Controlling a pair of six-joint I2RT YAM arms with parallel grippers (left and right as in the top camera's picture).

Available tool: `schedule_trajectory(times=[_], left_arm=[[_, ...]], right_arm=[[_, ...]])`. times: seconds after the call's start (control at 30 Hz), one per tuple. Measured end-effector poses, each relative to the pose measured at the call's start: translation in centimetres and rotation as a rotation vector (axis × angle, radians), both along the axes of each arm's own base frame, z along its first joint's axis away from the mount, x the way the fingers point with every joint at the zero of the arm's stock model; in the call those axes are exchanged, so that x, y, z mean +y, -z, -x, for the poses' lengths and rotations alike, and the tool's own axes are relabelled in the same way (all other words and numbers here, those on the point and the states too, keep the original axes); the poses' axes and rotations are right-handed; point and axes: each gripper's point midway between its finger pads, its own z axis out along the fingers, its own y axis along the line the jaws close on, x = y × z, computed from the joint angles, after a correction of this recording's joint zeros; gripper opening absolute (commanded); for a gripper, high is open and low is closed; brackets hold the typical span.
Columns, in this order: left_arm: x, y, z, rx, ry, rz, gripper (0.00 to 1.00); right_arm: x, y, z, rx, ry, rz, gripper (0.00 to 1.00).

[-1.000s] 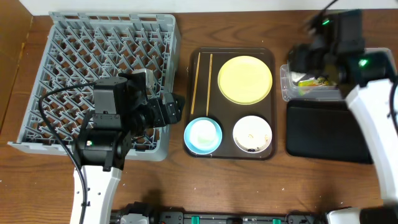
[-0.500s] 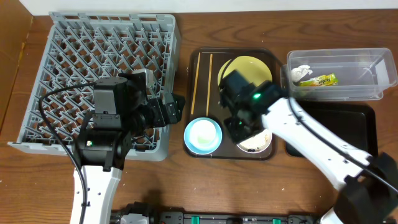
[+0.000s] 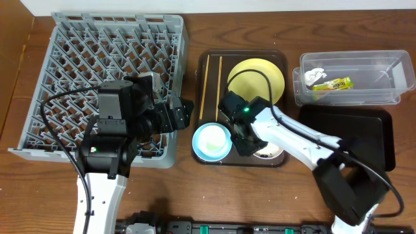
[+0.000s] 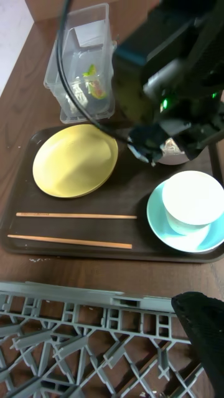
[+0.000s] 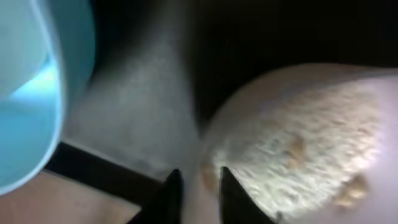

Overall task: Sort waste into correct bins and load items into the dishwasher
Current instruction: 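Grasp the rim of the pink rice bowl with the right gripper, then tip the pink bowl over the black tray to dump the rice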

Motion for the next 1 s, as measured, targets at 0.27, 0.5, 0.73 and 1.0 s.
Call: schedule_trajectory(times=[0.27, 0.5, 0.73, 1.0], left_arm=[[0.0, 0.0, 0.0, 0.000, 0.000, 0.000, 0.99], [0.0, 0.0, 0.0, 0.000, 0.000, 0.000, 0.99], [0.0, 0.0, 0.0, 0.000, 0.000, 0.000, 0.99], [0.0, 0.0, 0.0, 0.000, 0.000, 0.000, 0.99]], right_arm=[[-0.2, 0.4, -0.5, -0.022, 0.007, 0.016, 0.01], [-0.4, -1.9, -1.6, -0.044, 0.139, -0.069, 0.01], [-2.9, -11.9, -4.8, -0.138, 0.327, -0.419, 0.01], [-9.9, -17.7, -5.2, -0.126, 0.468, -0.673, 0.01]])
